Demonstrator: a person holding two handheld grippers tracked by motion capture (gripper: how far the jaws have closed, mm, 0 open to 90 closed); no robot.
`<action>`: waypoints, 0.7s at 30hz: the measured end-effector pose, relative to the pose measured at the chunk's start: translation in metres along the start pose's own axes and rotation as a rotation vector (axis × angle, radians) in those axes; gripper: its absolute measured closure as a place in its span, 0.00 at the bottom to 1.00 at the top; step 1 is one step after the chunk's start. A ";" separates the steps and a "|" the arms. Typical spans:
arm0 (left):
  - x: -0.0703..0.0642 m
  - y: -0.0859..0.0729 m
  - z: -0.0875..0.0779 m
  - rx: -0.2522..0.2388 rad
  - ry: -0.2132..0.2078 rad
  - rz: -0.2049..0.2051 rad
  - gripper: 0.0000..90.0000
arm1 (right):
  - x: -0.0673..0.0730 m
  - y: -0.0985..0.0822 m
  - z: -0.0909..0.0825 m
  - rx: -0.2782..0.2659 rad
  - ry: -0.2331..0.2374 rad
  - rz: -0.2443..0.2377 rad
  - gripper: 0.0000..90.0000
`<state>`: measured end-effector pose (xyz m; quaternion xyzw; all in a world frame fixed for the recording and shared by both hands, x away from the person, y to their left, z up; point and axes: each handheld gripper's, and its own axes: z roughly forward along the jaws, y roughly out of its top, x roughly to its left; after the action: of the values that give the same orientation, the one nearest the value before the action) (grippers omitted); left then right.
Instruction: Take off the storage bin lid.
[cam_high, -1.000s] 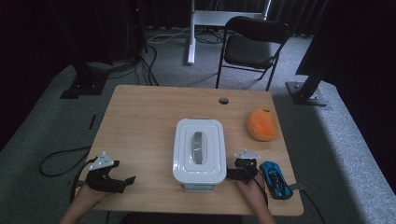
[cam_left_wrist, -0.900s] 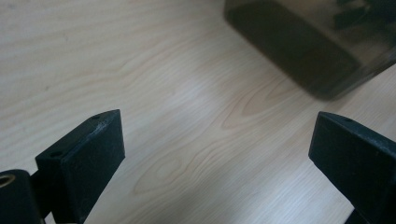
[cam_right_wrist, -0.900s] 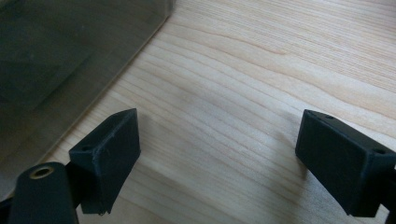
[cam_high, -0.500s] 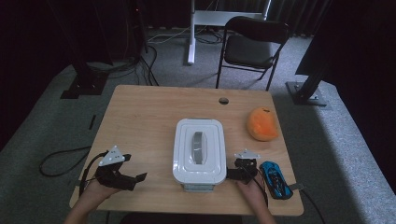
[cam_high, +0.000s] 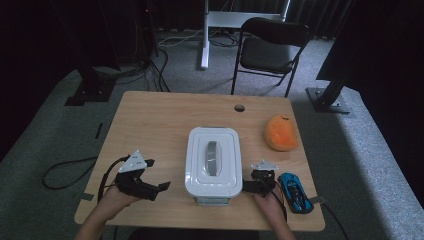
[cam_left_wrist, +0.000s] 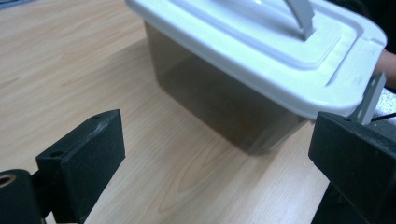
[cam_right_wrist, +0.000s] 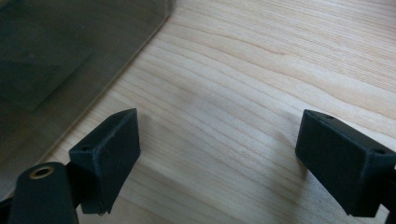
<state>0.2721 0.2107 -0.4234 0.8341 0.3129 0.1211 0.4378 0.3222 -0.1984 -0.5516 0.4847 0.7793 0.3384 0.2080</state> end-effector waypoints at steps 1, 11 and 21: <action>-0.003 0.005 0.002 0.004 -0.013 0.015 0.05 | 0.000 0.000 0.000 0.000 0.000 0.000 0.14; -0.015 0.024 0.018 -0.002 -0.053 0.038 0.05 | 0.000 0.000 0.000 0.000 0.000 0.000 0.14; -0.029 0.042 0.038 0.005 -0.086 0.064 0.05 | 0.000 0.000 0.000 0.000 0.000 0.000 0.14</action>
<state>0.2855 0.1502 -0.4099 0.8491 0.2674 0.0982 0.4449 0.3221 -0.1984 -0.5516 0.4847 0.7793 0.3384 0.2079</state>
